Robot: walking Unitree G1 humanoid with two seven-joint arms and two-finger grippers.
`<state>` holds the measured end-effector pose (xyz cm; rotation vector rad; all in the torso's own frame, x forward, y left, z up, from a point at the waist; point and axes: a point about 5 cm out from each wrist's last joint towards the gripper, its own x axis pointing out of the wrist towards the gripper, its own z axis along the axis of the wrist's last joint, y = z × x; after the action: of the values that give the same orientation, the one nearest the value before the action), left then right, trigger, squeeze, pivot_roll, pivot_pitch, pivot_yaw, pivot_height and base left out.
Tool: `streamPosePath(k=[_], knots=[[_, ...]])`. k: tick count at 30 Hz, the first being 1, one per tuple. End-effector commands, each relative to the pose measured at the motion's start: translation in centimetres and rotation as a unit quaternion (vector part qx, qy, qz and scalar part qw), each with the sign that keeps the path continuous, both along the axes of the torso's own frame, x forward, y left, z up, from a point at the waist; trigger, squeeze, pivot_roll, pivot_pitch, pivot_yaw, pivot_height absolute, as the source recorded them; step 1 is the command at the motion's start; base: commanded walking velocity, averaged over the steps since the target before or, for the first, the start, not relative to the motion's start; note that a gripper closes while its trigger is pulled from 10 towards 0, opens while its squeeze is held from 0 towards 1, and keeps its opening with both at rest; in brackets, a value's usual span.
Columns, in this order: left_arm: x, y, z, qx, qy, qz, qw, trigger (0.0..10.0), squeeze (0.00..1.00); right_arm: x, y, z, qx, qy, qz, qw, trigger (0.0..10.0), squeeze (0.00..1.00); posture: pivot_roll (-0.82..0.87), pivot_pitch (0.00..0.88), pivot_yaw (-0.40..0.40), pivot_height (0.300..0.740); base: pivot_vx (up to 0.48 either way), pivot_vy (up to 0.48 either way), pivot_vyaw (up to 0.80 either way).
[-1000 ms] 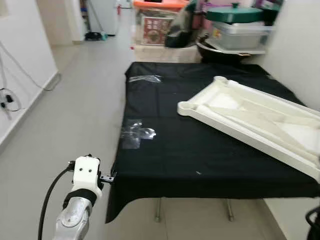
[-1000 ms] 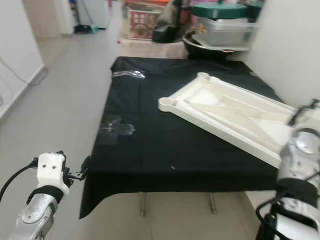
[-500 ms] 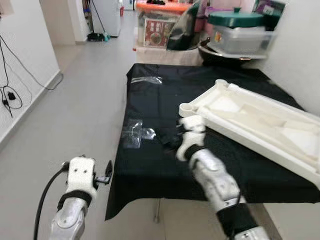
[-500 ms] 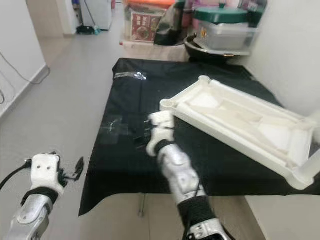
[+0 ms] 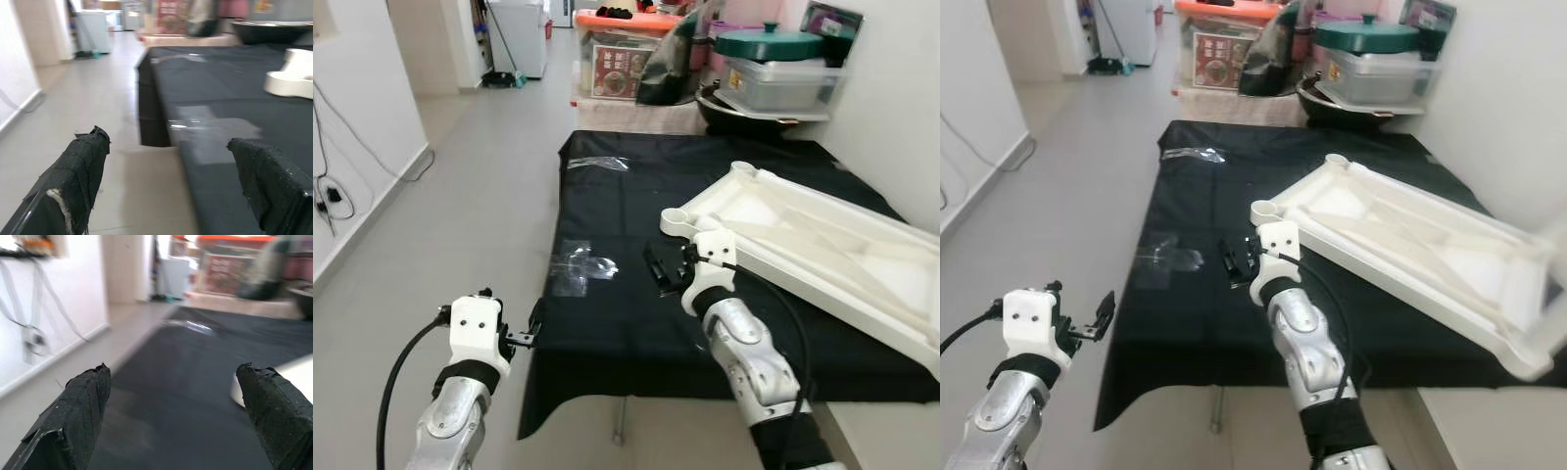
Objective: Building children table
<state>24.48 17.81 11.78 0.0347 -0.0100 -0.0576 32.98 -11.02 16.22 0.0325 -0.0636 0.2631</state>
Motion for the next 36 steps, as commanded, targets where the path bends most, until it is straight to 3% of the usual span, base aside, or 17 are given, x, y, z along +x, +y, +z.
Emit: streamPosePath(k=[1,7,13,21,28,31,36], knots=[[0.1,0.1,0.4,0.002,-0.011,0.000,1.000,10.0,0.00,0.1,0.0,0.1,0.016,0.007,-0.011,1.000,10.0,0.00,0.05,0.000,-0.067,0.740,0.439,0.000,0.00],[0.1,0.2,0.6,-0.001,-0.014,-0.002,1.000,10.0,0.00,0.7,-1.3,0.2,0.002,0.006,-0.064,0.998,10.0,0.00,0.06,0.000,-0.068,0.740,0.439,0.000,0.00],[0.1,0.0,0.6,-0.003,-0.016,-0.007,1.000,10.0,0.00,0.9,-1.4,0.2,0.002,0.013,-0.077,0.997,10.0,0.00,0.06,0.000,-0.068,0.740,0.433,0.000,0.00],[0.3,-0.4,0.8,-0.011,-0.023,-0.007,1.000,10.0,0.00,1.5,-0.6,0.4,-0.017,0.019,-0.043,0.999,10.0,0.00,0.06,0.000,-0.082,0.740,0.181,0.000,0.00],[0.3,-0.7,0.7,-0.012,-0.024,-0.007,1.000,10.0,0.00,3.1,0.3,1.7,-0.050,0.008,-0.025,0.998,10.0,0.00,0.07,0.000,-0.100,0.740,0.000,0.000,0.11],[0.3,-0.8,0.7,-0.012,-0.025,-0.006,1.000,10.0,0.00,3.6,1.1,1.7,-0.038,0.025,-0.017,0.999,10.0,0.00,0.07,0.000,-0.104,0.740,0.000,0.000,0.80],[0.3,-0.8,0.6,-0.012,-0.026,-0.005,1.000,10.0,0.00,3.3,3.1,0.3,-0.084,0.064,0.043,0.993,10.0,0.00,0.08,0.000,-0.106,0.740,0.000,0.000,0.00]])
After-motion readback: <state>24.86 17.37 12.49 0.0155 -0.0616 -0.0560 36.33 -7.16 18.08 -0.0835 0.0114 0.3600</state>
